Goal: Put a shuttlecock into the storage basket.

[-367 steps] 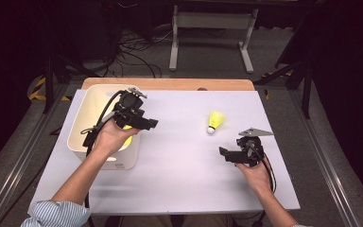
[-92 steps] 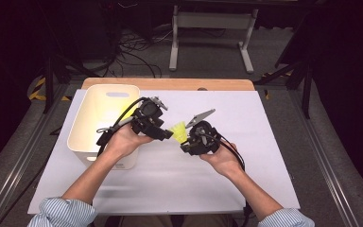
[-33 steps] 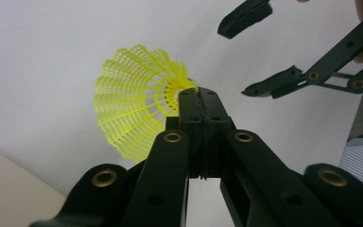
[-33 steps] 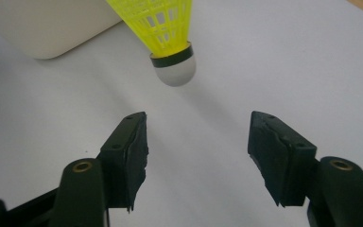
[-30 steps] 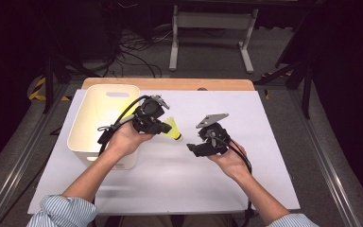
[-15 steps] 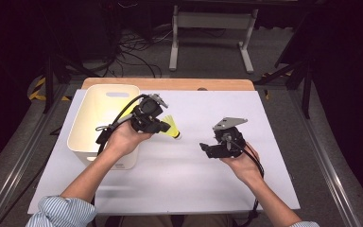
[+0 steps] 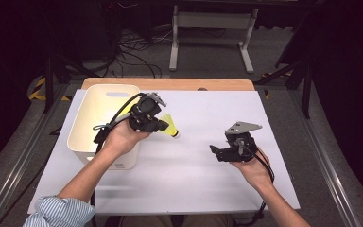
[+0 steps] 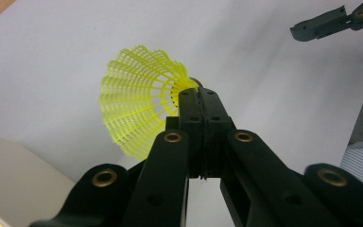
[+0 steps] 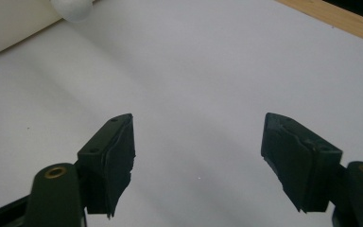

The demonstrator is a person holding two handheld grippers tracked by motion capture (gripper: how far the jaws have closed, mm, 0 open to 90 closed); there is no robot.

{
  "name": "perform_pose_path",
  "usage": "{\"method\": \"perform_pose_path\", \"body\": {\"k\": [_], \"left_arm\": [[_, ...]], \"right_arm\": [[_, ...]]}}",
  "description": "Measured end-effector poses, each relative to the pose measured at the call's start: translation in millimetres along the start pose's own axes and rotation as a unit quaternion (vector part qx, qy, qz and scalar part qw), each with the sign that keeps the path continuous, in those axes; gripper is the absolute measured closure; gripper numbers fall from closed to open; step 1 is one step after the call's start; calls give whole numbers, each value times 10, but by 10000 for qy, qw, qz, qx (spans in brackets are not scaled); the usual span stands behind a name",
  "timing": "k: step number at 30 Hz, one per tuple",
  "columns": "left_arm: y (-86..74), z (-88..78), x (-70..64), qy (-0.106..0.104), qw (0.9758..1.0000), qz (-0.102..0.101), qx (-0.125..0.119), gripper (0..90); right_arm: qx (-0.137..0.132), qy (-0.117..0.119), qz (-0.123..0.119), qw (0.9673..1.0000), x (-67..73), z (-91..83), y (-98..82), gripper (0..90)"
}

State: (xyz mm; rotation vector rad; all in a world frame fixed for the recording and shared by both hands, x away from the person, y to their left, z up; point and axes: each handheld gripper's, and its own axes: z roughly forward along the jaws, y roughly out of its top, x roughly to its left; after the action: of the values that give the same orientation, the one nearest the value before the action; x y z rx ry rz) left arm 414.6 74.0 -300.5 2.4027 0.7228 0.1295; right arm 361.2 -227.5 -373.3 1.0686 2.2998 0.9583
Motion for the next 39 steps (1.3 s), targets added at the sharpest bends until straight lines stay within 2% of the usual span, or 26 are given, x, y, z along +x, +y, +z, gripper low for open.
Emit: {"method": "perform_pose_path", "body": {"k": [3, 7, 11, 22, 31, 39], "left_arm": [[-5, -20, 9, 25, 10000, -14, -29, 900], [-12, -55, 20, 53, 10000, -37, -68, 900], [-16, -67, 17, 145, 9999, -15, -51, 900], [-30, -115, 37, 214, 9997, -59, -95, 900], [-57, -165, 65, 209, 9996, -137, -133, 900], [-80, -228, 98, 219, 9994, -192, -201, 900]], "right_arm": [[-37, -45, 15, 10000, -17, -31, -27, 274], [-160, -64, 196, 9997, -75, -104, -108, 273], [-224, -116, 195, 9995, -100, -119, -164, 264], [-356, -210, 302, 9987, -161, -159, -327, 217], [-472, -387, 540, 9967, -205, -185, -507, 172], [-684, -415, 786, 9937, -244, -221, -649, 137]]}}
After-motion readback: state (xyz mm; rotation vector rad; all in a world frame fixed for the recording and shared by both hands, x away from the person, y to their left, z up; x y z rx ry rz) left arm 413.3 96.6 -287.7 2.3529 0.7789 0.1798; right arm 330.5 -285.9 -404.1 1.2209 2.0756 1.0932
